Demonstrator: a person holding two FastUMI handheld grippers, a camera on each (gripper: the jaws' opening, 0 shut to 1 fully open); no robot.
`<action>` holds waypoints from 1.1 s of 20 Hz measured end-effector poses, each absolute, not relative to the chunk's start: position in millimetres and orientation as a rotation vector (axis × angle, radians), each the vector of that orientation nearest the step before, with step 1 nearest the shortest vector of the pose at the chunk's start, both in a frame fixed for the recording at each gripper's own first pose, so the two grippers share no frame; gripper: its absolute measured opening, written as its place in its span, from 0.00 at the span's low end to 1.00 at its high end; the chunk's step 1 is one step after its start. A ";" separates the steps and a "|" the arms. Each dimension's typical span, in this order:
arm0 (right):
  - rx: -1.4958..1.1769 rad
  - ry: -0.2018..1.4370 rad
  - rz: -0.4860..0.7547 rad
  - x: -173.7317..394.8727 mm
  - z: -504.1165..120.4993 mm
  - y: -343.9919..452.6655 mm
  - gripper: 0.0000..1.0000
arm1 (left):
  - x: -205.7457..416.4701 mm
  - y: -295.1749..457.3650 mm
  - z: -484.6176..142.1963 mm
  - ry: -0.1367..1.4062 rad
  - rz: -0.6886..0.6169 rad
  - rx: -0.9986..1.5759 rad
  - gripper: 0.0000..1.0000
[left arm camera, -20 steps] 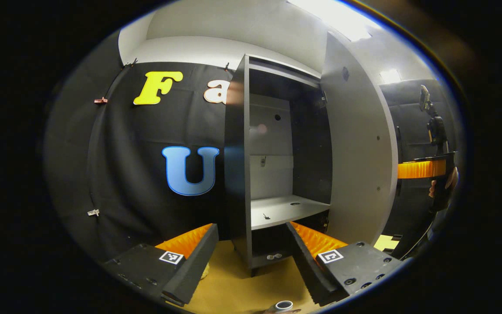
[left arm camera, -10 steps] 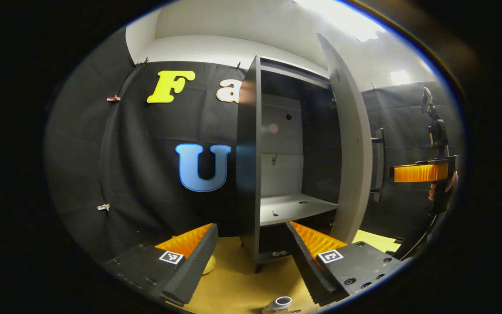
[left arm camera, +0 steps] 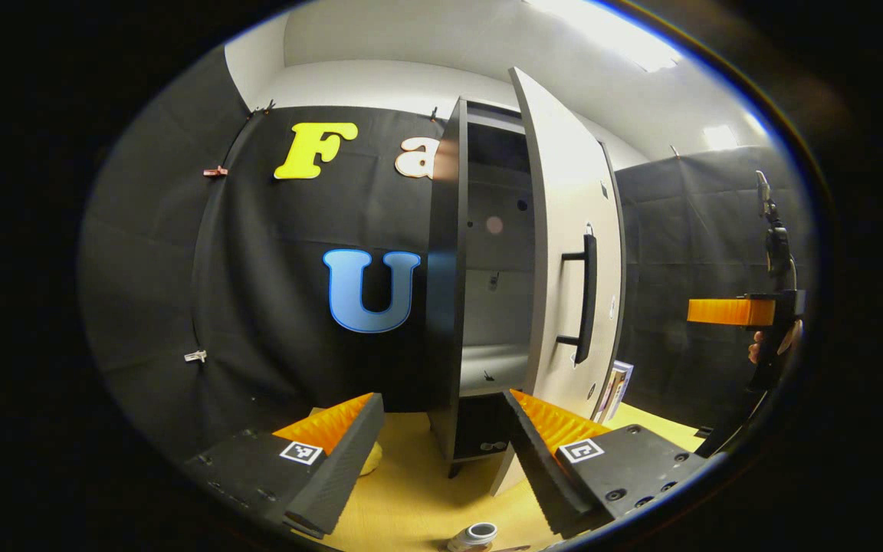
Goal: Open the cabinet door with the right hand, grasp the bottle in the cabinet with the left hand and place it on the coaster, then close the cabinet door with the right hand.
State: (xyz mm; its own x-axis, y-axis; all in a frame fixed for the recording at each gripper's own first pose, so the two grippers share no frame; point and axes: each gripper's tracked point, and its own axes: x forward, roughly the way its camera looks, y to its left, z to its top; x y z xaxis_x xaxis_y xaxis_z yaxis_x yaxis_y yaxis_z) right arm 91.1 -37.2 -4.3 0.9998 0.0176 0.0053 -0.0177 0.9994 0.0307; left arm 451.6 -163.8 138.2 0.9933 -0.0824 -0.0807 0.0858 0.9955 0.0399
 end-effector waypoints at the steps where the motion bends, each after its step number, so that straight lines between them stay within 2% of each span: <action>1: 0.019 -0.005 0.002 92.0 -4.8 -42.1 0.98 | 451.5 -167.6 140.2 0.078 -0.080 0.048 0.96; 9: -0.001 -0.020 0.018 104.6 -4.1 -54.0 0.98 | 462.6 -205.6 146.7 0.088 -0.093 0.048 0.96; 22: -0.019 -0.043 -0.053 113.8 3.7 -92.5 0.97 | 481.0 -232.8 155.1 0.058 -0.154 0.043 0.96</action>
